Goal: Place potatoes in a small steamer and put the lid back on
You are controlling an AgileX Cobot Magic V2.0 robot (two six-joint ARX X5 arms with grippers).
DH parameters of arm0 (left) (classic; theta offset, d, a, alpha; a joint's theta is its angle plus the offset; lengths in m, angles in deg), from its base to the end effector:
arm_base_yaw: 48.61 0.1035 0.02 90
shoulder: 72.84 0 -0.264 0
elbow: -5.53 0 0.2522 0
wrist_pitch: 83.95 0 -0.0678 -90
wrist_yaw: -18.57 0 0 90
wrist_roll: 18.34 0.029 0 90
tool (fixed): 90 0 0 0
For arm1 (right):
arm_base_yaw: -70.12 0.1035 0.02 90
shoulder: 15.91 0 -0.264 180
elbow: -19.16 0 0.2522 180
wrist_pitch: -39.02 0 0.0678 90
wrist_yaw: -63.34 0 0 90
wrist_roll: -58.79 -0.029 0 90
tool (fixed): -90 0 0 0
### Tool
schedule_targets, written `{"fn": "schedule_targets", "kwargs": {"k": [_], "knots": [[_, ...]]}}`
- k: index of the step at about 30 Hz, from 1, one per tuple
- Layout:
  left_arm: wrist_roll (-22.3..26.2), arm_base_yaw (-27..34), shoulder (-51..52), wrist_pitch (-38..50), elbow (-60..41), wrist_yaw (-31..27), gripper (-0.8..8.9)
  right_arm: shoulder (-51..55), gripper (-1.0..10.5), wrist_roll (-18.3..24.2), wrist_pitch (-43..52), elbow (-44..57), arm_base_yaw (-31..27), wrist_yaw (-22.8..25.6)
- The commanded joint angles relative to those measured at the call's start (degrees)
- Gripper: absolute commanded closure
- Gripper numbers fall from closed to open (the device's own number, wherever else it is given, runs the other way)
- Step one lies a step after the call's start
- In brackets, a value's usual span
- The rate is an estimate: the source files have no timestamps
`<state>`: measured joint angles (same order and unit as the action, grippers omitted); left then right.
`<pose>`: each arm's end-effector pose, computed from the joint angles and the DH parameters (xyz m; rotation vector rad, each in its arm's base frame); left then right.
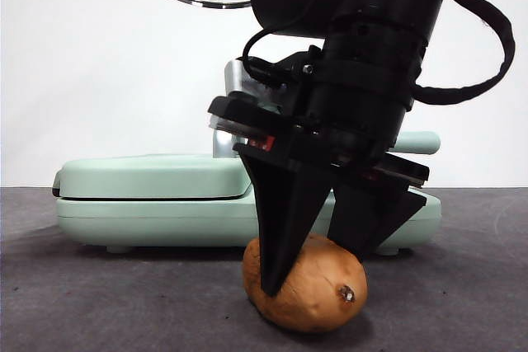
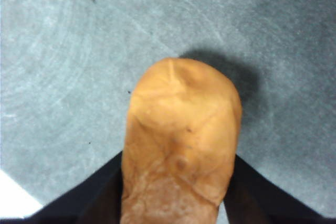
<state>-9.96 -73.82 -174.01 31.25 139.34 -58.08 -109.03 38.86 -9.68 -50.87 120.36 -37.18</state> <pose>0.3272 -0.1614 0.4474 0.1960 0.5202 -0.6959 0.1855 0.2313 0.1767 -0.1661 1.3558 0.6803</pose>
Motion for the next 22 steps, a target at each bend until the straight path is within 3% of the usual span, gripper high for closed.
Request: {"fn": "schedule_targets", "kwargs": {"k": [1, 9, 15, 22], "knots": [[0.59, 0.33, 0.42, 1.33, 2.36, 0.17, 7.97, -0.72, 8.2, 0.98, -0.76, -2.93, -0.46, -0.04], [0.33, 4.66, 0.42, 1.42, 2.36, 0.17, 7.97, -2.36, 8.2, 9.09, -19.04, -33.05, -12.37, 0.07], [0.35, 4.68, 0.39, 2.23, 2.36, 0.17, 7.97, -15.91, 8.2, 14.29, -29.64, -58.82, -22.53, 0.09], [0.31, 4.68, 0.39, 2.16, 2.34, 0.17, 7.97, -25.88, 8.2, 15.04, -30.91, -66.84, -26.23, 0.02]]}}
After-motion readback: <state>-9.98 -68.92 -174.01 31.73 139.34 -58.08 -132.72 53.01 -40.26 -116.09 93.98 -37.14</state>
